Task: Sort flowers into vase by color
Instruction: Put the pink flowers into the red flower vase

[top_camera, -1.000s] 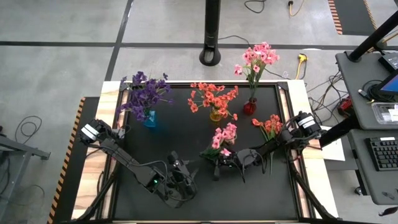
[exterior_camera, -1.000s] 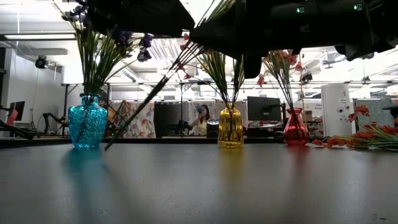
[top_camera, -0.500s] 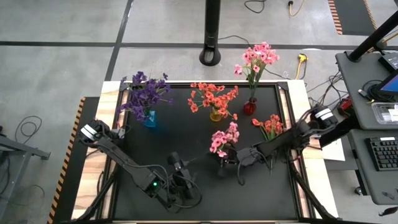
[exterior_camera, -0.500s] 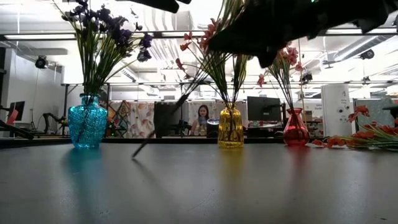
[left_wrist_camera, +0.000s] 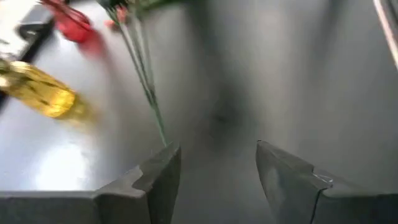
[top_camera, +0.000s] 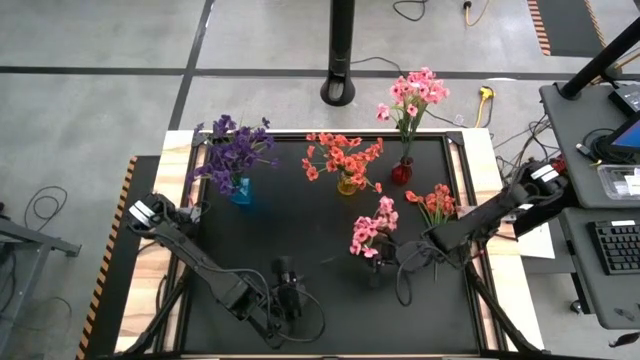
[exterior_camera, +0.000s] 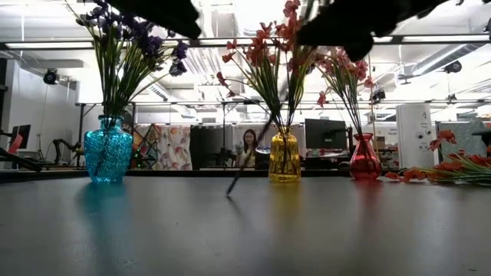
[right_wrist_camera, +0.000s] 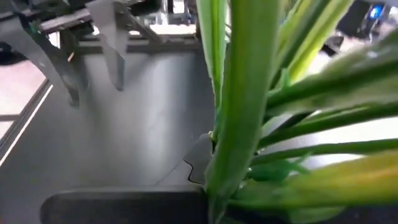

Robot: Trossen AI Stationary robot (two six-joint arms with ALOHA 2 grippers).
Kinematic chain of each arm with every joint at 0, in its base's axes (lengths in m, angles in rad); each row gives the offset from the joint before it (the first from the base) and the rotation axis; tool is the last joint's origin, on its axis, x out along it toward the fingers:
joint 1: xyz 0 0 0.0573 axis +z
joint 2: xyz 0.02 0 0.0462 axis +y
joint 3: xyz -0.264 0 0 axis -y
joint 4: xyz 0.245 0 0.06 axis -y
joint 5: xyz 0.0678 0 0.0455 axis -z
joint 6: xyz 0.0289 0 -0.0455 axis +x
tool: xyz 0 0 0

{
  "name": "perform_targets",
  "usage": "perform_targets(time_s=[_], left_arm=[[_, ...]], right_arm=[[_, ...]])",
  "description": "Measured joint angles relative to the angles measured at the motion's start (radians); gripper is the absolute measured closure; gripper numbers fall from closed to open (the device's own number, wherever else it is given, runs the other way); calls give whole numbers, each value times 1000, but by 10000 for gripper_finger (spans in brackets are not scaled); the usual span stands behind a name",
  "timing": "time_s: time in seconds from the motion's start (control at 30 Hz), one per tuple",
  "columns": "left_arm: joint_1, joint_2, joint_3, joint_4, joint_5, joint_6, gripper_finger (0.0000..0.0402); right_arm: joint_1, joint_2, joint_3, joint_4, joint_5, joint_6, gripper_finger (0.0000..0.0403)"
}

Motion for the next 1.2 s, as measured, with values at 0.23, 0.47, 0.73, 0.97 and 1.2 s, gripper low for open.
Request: perform_targets(time_s=[0.23,0.47,0.73,0.97,1.2], left_arm=[[-6,0,-1,-21,14,-5,227],[-3,0,-1,-24,-29,-40,233],[-3,0,-1,-24,-87,-40,233],[3,0,-1,-21,-109,1,233],[9,0,-1,-21,-157,40,233]], right_arm=[[6,-168,0,-319,-2,124,390],[6,-378,32,-592,-2,214,390],[5,-436,206,-1035,35,381,390],[2,-374,393,-1449,195,560,390],[-43,-371,465,-1572,303,588,390]])
